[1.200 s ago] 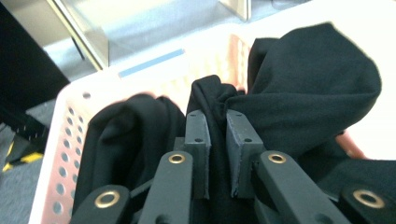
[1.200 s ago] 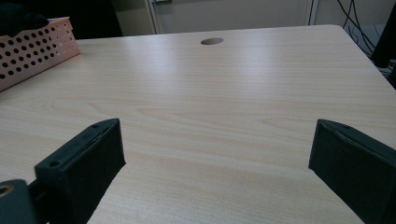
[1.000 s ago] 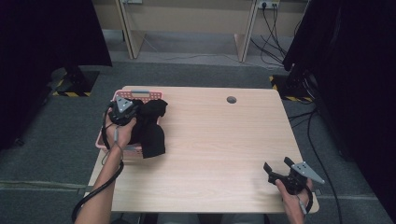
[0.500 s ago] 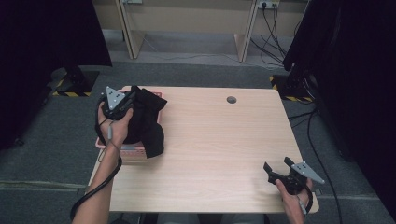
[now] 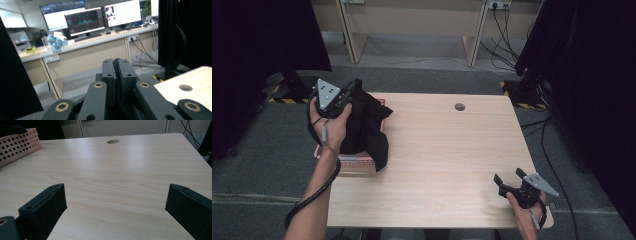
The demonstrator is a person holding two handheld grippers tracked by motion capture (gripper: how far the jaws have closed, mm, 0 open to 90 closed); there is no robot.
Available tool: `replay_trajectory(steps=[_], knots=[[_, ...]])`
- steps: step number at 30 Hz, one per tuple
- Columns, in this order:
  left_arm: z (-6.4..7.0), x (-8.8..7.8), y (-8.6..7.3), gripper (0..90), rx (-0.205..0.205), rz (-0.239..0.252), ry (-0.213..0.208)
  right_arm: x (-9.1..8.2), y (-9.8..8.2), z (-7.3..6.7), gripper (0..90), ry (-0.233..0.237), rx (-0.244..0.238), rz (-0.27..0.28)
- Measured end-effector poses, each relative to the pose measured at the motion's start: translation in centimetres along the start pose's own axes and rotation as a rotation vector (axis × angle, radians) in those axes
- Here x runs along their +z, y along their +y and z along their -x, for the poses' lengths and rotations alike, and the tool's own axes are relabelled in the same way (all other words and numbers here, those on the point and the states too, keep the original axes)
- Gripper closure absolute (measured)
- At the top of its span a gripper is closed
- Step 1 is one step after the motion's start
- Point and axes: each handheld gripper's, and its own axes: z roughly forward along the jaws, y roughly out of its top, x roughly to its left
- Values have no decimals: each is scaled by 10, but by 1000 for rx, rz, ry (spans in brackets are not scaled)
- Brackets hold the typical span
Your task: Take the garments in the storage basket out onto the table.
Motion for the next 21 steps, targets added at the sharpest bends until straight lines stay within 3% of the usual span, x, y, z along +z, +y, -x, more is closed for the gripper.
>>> replay_trajectory(steps=[2,4,7,10,13,14,16,17,21], knots=[[0,0,4,842,17,-4,-10,0,0,0,32,1,0,0],[-1,2,5,842,0,-7,-17,0,0,-1,32,2,-3,0],[-1,1,6,844,8,5,-9,0,0,-1,32,3,-3,1],[2,-1,12,844,46,11,-5,1,0,-1,32,3,-2,-1],[1,-3,21,844,25,33,-21,2,0,-2,32,4,-8,-6],[1,-4,33,844,46,47,-21,2,0,-3,32,6,-11,-7],[1,-4,33,844,46,47,-21,5,1,-6,32,19,-19,-14],[1,-5,43,844,43,64,-28,5,1,-6,32,19,-19,-14],[0,-5,52,844,43,75,-30,8,3,-11,32,27,-36,-16]])
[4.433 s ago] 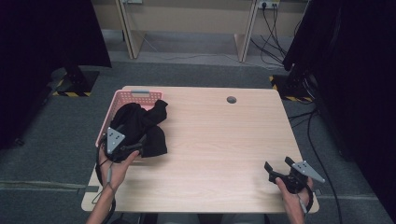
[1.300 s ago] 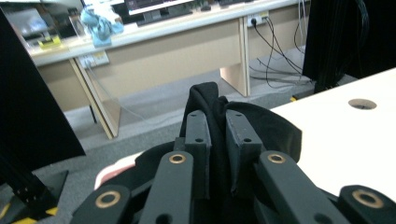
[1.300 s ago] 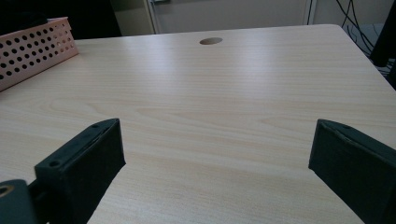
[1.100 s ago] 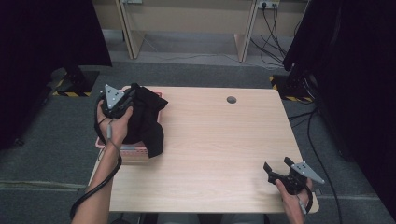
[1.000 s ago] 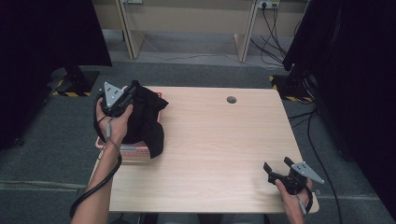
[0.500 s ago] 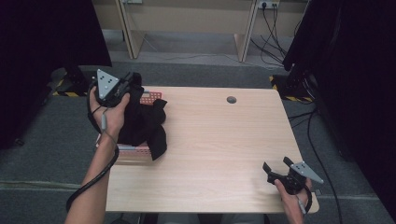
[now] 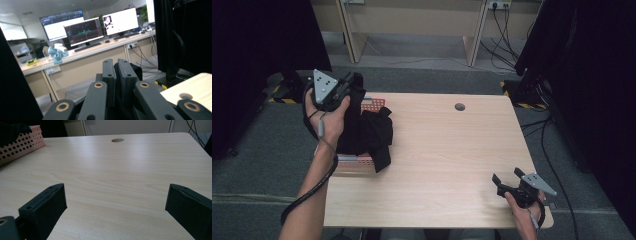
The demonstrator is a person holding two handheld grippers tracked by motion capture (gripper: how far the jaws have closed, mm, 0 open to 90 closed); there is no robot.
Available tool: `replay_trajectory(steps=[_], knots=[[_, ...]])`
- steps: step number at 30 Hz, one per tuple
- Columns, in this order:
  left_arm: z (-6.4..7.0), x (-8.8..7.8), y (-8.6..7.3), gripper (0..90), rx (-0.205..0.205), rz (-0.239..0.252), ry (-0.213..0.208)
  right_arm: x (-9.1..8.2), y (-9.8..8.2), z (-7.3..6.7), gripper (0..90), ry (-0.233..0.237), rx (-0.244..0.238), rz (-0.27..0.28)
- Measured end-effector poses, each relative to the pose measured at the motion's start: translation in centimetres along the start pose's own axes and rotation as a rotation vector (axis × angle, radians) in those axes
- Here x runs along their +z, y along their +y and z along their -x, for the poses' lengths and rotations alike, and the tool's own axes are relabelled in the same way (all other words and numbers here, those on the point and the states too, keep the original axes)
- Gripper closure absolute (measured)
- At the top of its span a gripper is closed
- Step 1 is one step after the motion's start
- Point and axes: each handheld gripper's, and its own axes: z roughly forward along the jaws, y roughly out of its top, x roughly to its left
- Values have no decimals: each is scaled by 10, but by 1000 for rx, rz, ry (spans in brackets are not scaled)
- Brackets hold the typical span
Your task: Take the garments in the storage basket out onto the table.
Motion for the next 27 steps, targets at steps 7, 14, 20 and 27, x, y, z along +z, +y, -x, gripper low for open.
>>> replay_trajectory(steps=[7,14,20,27], knots=[[6,1,21,845,18,33,-11,4,18,-21,32,75,-38,39],[9,2,39,845,26,58,-25,17,38,-48,32,151,-64,68],[14,1,63,846,34,101,-43,27,52,-65,32,193,-83,80],[19,2,74,846,49,117,-49,38,71,-86,32,251,-101,110]])
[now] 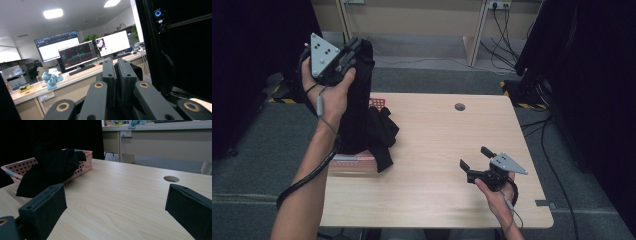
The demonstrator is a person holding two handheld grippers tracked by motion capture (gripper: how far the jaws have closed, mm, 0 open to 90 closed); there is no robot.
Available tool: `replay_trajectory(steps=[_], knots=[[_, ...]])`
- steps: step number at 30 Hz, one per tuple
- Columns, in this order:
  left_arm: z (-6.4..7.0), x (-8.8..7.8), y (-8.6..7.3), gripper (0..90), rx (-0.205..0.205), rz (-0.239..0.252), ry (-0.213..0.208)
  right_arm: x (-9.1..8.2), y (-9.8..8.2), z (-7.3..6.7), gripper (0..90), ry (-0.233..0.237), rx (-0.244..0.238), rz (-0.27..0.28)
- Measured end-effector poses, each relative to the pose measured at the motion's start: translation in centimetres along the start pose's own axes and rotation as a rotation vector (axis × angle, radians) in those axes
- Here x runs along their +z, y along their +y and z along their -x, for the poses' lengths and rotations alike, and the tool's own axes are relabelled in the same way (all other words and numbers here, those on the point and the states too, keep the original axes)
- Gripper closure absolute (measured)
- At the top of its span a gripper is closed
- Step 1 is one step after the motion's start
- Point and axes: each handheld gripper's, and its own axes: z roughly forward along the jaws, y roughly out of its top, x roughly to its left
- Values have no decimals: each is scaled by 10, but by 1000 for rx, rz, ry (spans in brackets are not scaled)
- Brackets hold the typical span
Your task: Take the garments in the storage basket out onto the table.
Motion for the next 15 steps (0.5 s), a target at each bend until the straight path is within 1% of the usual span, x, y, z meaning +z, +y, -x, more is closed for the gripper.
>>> replay_trajectory(steps=[1,5,10,15], knots=[[1,1,2,846,1,4,-3,3,2,-3,32,10,4,2],[6,3,9,846,5,17,-12,16,14,-13,32,44,-11,18],[10,3,19,846,16,31,-20,35,29,-26,32,81,-36,23],[13,5,26,846,23,40,-26,53,42,-38,32,116,-44,27]])
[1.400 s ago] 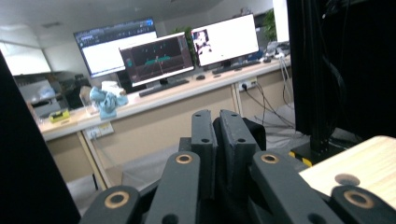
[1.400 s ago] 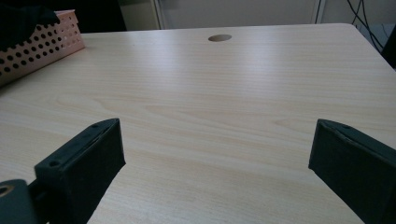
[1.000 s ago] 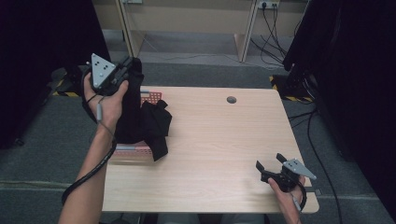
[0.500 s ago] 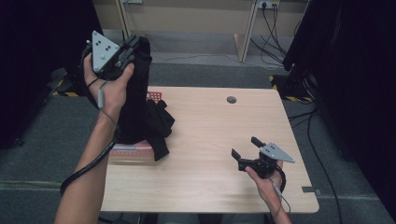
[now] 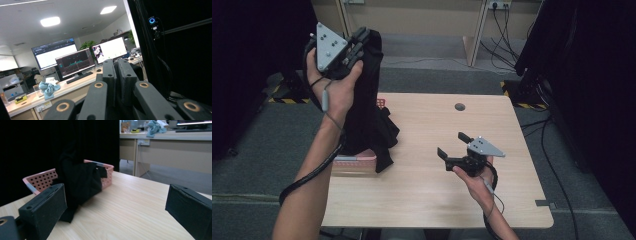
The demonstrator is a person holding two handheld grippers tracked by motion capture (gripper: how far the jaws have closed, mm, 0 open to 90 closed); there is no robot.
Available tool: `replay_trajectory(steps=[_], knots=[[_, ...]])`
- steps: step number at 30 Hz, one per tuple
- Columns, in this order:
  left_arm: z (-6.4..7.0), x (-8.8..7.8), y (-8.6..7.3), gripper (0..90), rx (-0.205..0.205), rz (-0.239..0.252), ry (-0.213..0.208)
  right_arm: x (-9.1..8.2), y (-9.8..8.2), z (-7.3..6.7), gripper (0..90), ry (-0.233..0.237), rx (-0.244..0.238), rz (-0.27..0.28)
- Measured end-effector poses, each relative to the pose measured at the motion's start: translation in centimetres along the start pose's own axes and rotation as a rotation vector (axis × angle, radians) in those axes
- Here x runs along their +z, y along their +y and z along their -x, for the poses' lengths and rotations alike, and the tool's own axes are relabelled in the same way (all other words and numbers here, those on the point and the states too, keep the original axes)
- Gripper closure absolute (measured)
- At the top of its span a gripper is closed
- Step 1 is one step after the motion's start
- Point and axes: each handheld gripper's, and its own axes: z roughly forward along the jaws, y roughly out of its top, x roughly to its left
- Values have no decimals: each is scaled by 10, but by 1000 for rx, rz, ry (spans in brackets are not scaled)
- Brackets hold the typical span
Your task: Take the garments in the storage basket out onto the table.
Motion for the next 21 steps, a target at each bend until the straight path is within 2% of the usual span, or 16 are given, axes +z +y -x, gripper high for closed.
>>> replay_trajectory(steps=[8,14,21], knots=[[4,1,5,846,-1,9,-9,31,18,-19,32,55,-12,10],[7,-1,10,846,9,18,-14,59,22,-30,32,88,10,4],[9,0,16,846,14,29,-18,92,24,-41,32,110,7,-27]])
